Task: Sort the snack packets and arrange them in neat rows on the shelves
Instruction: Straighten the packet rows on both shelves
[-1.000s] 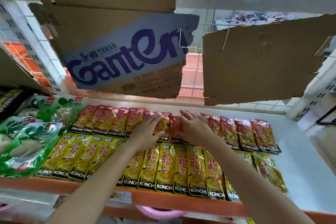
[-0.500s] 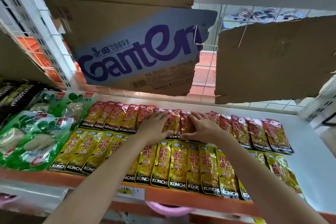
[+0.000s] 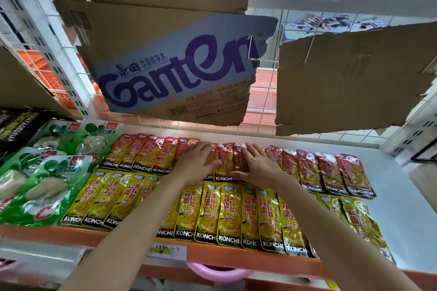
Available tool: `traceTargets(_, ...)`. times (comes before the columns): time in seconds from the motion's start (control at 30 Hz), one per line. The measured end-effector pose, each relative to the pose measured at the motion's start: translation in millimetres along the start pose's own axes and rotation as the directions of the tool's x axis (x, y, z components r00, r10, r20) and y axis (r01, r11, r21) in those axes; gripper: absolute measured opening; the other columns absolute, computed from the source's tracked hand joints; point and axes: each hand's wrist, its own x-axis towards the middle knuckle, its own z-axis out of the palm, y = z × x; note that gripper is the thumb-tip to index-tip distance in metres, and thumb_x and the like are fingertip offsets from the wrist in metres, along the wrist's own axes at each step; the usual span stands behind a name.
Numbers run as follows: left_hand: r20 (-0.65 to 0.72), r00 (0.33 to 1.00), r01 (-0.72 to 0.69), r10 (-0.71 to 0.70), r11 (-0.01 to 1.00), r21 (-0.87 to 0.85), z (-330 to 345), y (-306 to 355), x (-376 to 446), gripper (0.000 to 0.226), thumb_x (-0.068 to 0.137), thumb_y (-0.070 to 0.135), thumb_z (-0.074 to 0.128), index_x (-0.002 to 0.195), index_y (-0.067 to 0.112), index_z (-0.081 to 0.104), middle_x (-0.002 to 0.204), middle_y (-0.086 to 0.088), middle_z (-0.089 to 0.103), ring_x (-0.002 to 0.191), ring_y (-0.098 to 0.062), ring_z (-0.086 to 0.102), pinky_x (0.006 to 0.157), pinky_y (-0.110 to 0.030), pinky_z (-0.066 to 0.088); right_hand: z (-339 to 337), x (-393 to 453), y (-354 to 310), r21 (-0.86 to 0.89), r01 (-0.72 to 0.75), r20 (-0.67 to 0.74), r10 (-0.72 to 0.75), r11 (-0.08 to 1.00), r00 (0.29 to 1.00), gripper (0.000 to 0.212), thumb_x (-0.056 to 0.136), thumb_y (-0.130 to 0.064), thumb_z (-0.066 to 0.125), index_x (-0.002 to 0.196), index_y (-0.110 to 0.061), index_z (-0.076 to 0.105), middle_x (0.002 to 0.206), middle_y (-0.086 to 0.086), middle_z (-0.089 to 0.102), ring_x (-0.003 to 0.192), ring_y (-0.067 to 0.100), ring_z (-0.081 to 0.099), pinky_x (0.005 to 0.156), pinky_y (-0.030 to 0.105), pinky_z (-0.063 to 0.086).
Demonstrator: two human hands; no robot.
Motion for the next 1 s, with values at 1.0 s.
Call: traceTargets(1.0, 0.079, 0.996, -0.049, 0.039, 0.990, 0.129, -1.9, 11.5, -3.7, 0.067, 0.092, 0.055, 0.040, 0.148, 0.027, 0.017, 0.158, 0.005, 0.005, 0.144, -0.017, -0.001, 0.116, -0.043, 0.004, -0.5, -31.1, 47.9, 0.080, -0.100, -0.007, 0.101, 0.992, 0.995, 0.070, 0.089, -0.054, 0.049, 0.147, -0.043, 0.011, 0.158, -0.009, 0.003, 0.145, 0.021, 0.001, 0.114, 0.050, 0.002)
